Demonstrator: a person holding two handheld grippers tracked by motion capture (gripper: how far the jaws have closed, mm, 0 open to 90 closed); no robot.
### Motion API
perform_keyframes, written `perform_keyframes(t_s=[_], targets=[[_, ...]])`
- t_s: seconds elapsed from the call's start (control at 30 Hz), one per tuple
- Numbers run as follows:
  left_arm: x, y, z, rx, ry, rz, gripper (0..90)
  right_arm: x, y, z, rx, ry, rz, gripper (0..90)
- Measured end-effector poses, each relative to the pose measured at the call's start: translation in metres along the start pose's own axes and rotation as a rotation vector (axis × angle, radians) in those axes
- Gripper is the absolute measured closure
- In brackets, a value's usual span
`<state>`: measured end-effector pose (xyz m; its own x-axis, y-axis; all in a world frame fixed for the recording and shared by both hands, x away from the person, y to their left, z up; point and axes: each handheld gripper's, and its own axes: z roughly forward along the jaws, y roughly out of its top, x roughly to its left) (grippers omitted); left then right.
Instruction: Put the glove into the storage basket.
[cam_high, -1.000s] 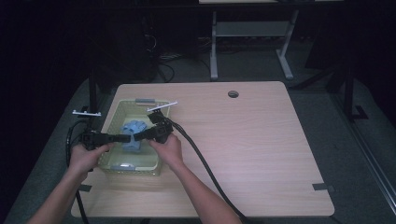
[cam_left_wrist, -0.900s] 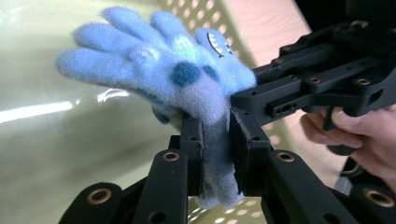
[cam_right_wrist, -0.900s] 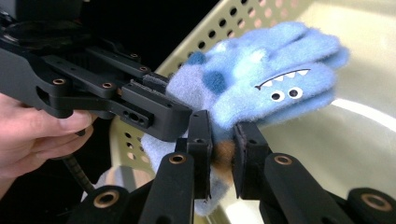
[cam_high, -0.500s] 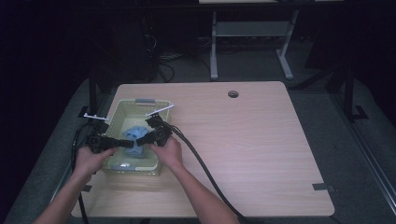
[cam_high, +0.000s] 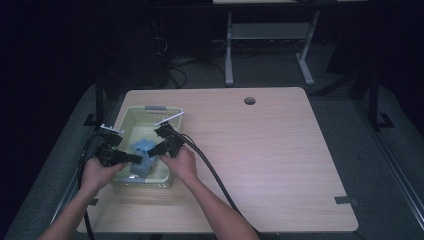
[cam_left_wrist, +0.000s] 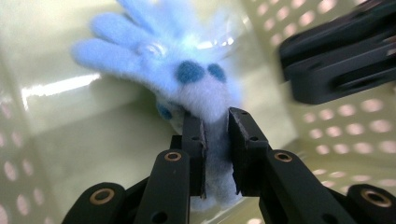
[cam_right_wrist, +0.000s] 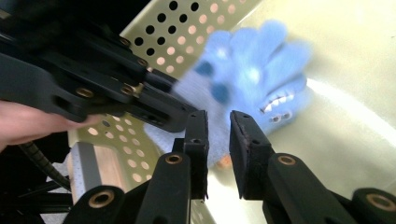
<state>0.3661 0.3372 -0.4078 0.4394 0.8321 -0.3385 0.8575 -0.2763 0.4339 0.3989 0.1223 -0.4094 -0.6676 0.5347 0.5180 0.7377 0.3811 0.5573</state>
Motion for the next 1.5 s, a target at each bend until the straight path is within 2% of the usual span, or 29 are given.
perform_keyframes(t_s=[0.17, 0.3, 0.47, 0.57, 0.63, 0.83, 0.9, 0.93, 1.0, 1.17, 1.23, 1.33, 1.4, 1.43, 1.5], targets=[[-0.004, 0.003, 0.005, 0.030, 0.047, -0.018, 73.4, 0.002, 0.001, -0.005, -0.007, 0.012, -0.011, 75.4], [-0.006, 0.008, 0.001, 0.067, 0.093, 0.026, 65.9, 0.002, 0.001, -0.008, -0.008, 0.019, -0.017, 75.3], [-0.004, 0.012, -0.012, 0.034, 0.123, 0.014, 62.8, 0.002, 0.000, -0.016, -0.029, 0.025, -0.018, 75.1], [-0.004, 0.011, -0.018, 0.000, 0.142, 0.014, 65.8, 0.001, -0.001, -0.022, -0.053, 0.029, -0.025, 73.8], [-0.005, 0.011, -0.019, -0.015, 0.142, 0.017, 70.7, 0.000, -0.002, -0.027, -0.061, 0.026, -0.025, 73.9], [-0.009, 0.014, 0.000, 0.073, 0.169, 0.048, 73.6, 0.000, -0.003, -0.034, -0.077, 0.041, -0.023, 73.9], [-0.008, 0.016, 0.007, 0.128, 0.193, 0.081, 72.8, -0.001, -0.003, -0.035, -0.082, 0.043, -0.028, 73.9], [-0.009, 0.016, 0.011, 0.152, 0.203, 0.084, 72.8, -0.001, -0.003, -0.036, -0.080, 0.047, -0.024, 73.9], [-0.010, 0.017, 0.015, 0.162, 0.208, 0.083, 72.9, -0.002, -0.004, -0.037, -0.084, 0.044, -0.032, 74.0], [-0.011, 0.020, 0.021, 0.192, 0.218, 0.088, 72.8, -0.005, -0.005, -0.039, -0.081, 0.048, -0.019, 74.0], [-0.012, 0.020, 0.019, 0.174, 0.218, 0.081, 71.2, -0.004, -0.005, -0.040, -0.082, 0.048, -0.021, 74.0], [-0.011, 0.021, 0.012, 0.136, 0.192, 0.079, 69.3, -0.004, -0.005, -0.041, -0.083, 0.052, -0.018, 73.9], [-0.007, 0.022, 0.005, 0.084, 0.123, 0.054, 67.0, -0.005, -0.005, -0.043, -0.088, 0.052, -0.020, 73.1], [-0.006, 0.023, 0.000, 0.043, 0.109, 0.040, 67.0, -0.005, -0.005, -0.043, -0.091, 0.055, -0.015, 71.8], [-0.006, 0.024, -0.006, 0.006, 0.088, 0.028, 66.0, -0.006, -0.006, -0.045, -0.096, 0.058, -0.021, 69.9]])
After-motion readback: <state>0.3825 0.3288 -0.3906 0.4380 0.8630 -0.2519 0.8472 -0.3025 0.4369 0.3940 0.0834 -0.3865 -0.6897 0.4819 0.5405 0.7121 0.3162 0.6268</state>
